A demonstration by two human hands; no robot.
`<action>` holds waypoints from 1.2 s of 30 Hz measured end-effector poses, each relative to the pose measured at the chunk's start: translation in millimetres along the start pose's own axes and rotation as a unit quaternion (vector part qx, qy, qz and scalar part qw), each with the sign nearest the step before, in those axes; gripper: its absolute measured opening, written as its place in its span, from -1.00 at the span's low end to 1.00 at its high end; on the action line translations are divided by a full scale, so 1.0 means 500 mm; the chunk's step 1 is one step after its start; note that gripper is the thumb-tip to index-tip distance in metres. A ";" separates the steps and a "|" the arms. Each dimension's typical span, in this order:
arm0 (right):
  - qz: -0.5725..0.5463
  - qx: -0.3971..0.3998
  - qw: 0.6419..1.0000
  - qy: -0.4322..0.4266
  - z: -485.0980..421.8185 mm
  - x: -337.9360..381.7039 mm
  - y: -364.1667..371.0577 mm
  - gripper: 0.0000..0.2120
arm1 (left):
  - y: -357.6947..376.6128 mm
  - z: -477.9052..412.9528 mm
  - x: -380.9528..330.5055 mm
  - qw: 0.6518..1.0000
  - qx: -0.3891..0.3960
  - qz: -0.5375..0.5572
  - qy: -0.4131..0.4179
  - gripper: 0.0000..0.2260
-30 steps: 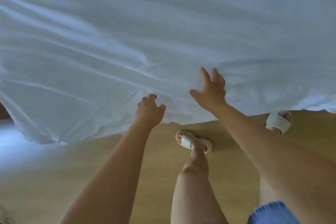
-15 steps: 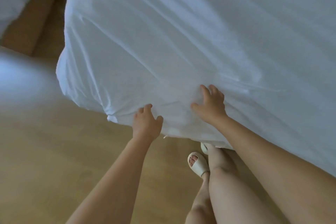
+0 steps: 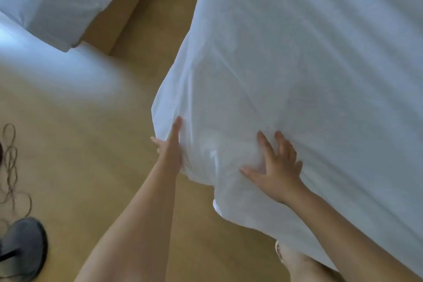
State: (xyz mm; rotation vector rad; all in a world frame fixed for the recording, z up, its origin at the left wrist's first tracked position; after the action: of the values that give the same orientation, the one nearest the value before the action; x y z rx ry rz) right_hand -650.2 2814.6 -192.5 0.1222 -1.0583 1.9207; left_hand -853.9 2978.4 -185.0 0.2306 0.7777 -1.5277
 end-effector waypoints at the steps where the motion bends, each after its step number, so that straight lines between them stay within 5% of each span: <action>1: 0.003 0.018 1.000 -0.019 -0.011 0.029 0.006 -0.12 | 0.001 -0.015 -0.003 0.999 0.022 0.014 -0.029 0.08; 4: 0.030 0.053 0.996 -0.062 -0.032 0.122 0.026 -0.10 | 0.027 -0.018 -0.012 0.992 0.117 0.004 -0.055 -0.26; 6: 0.027 0.051 0.997 -0.054 -0.044 0.171 0.026 -0.06 | 0.033 0.007 -0.028 0.994 0.103 0.024 -0.034 -0.54; 11: -0.030 -0.014 0.994 -0.103 -0.012 0.276 0.005 -0.02 | -0.151 0.098 -0.157 0.960 0.157 0.079 0.219 -0.71; 16: 0.115 0.113 0.982 -0.094 0.009 0.321 0.133 -0.19 | -0.387 -0.026 -0.160 0.979 -0.027 -0.040 0.200 -0.79; 20: 0.099 0.144 0.984 0.032 -0.042 0.301 0.189 -0.25 | -0.268 -0.203 -0.093 0.956 0.012 -0.273 0.102 -0.54; 24: 0.024 -0.004 0.998 0.059 -0.073 0.333 0.174 -0.29 | -0.169 -0.325 -0.111 0.932 0.116 -0.317 0.128 -0.37; 27: -0.016 -0.083 0.996 0.034 -0.098 0.377 0.145 -0.33 | -0.106 -0.382 -0.171 0.941 0.169 -0.244 0.165 -0.36; 33: -0.050 -0.100 0.991 0.078 -0.122 0.421 0.116 -0.41 | 0.020 -0.431 -0.212 0.927 0.258 -0.224 0.152 -0.16; 36: -0.051 -0.110 0.988 0.100 -0.129 0.428 0.108 -0.45 | 0.052 -0.433 -0.205 0.899 0.247 -0.335 0.140 -0.06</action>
State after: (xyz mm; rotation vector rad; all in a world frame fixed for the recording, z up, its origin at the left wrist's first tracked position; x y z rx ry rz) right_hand -795.0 2991.5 -166.4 -0.1354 -1.0986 1.6730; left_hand -881.7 3190.6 -295.6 0.6177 0.7124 -2.3838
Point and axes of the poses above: each hand's wrist, its own z-axis away from the middle knuckle, its own y-axis out of the palm, x = y × z, the point moved 6 cm from there along -z, towards the middle knuckle, and after that the axes turned 6 degrees about z, right-handed, at the moved point
